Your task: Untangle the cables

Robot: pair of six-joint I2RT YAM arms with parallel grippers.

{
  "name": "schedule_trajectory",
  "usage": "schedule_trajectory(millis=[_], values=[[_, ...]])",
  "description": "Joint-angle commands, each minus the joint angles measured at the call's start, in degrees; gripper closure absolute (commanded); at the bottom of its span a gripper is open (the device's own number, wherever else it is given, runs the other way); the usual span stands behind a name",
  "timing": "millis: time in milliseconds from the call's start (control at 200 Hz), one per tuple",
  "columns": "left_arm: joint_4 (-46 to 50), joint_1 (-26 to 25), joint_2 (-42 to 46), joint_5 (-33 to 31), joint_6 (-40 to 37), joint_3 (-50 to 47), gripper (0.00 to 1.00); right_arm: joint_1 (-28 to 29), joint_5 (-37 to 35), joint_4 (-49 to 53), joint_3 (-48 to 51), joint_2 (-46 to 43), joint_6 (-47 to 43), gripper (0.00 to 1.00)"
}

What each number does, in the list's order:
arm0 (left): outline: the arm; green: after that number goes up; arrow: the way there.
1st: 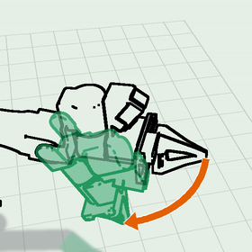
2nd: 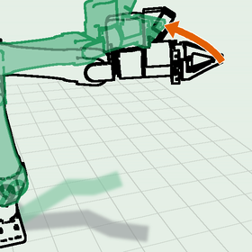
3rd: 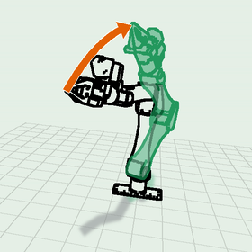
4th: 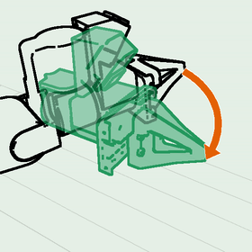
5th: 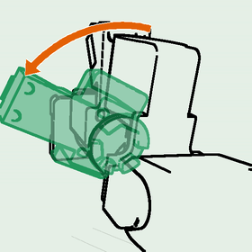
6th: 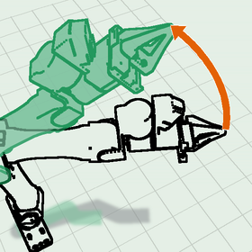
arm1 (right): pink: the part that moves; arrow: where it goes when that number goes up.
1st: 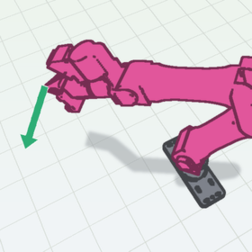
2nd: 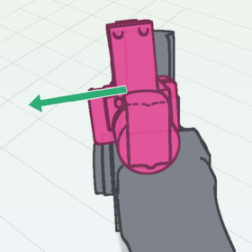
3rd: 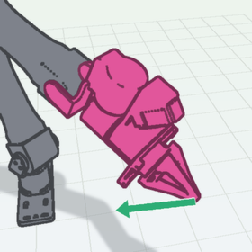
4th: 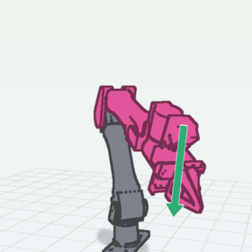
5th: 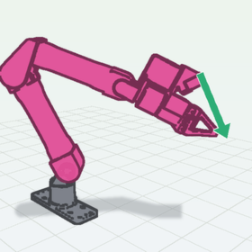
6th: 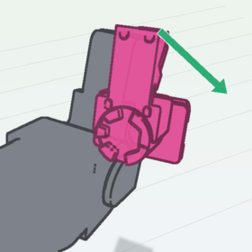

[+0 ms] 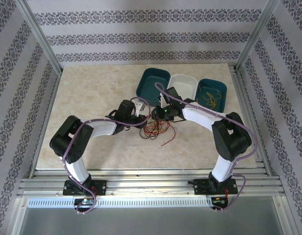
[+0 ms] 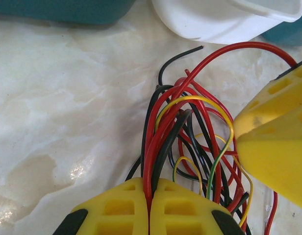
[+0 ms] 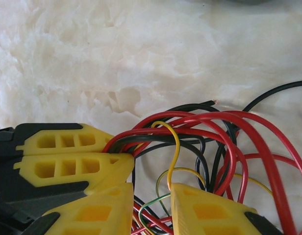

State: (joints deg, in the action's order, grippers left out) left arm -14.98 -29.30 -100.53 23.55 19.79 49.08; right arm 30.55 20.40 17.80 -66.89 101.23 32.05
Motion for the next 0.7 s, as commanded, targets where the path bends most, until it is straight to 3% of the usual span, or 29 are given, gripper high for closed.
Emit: schedule_trajectory(millis=[0, 420, 695], values=[[-1.36, -0.67, 1.78, 1.02, -0.12, -0.56, 1.0, 0.45, -2.2, 1.07, -1.49, 1.41, -0.01, 0.72], [-2.04, -0.68, 1.14, 0.97, 0.33, -1.0, 1.0, 0.88, -5.76, 2.32, -1.75, 1.12, -0.67, 0.72], [-2.06, -0.67, 1.04, 0.84, 0.34, -0.98, 1.0, 1.63, -3.64, 0.91, -2.26, 2.55, -0.08, 0.75]])
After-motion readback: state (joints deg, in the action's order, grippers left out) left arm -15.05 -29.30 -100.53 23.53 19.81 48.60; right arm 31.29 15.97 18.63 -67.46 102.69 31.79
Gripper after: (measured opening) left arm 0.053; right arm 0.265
